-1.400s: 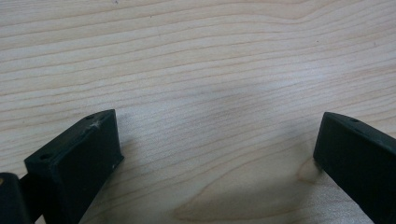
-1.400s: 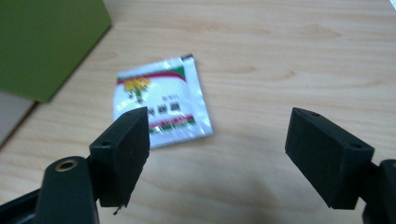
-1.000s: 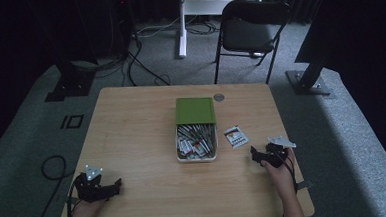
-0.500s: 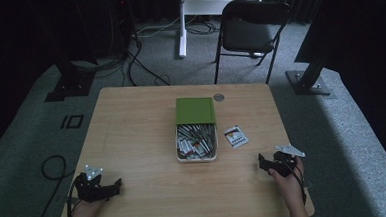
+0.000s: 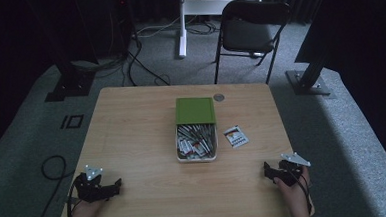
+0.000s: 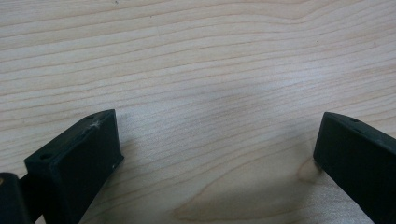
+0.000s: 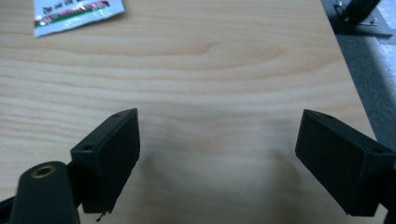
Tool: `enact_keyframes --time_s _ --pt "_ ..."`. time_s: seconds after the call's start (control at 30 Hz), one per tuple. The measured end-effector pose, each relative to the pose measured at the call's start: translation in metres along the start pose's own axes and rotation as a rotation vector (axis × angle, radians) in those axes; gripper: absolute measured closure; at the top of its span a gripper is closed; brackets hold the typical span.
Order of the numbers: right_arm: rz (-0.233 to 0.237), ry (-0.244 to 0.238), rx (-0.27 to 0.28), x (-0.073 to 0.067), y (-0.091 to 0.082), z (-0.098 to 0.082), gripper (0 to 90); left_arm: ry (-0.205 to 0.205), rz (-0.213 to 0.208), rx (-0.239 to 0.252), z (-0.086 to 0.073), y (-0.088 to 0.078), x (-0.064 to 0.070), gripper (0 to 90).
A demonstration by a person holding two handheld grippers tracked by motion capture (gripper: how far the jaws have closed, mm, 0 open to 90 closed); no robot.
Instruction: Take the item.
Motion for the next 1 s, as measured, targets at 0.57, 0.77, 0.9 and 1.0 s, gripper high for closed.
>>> enact_keyframes --time_s 0.57,0.77,0.9,1.0 --pt "-0.027 0.039 -0.035 0.004 -0.015 -0.02 14.0 0.0 0.0 0.001 0.0 0.0 0.0 1.4" --pt "-0.032 0.047 -0.034 0.004 -0.015 -0.02 13.6 -0.001 0.0 0.001 0.0 0.0 0.0 1.4" --pt "-0.032 0.048 -0.034 0.004 -0.014 -0.02 13.4 0.0 0.0 0.001 0.0 0.0 0.0 1.4" --pt "-0.034 0.051 -0.035 0.004 -0.014 -0.02 12.9 0.0 -0.001 0.0 0.0 0.0 0.0 1.4"
Point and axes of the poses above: each handheld gripper's, and its own axes: y roughly forward along the jaws, z roughly out of its top, x roughly to its right, the point moved 10 cm from there along y, roughly forward along the jaws, and after that the axes turned 3 degrees about z, right-handed, at the moved point
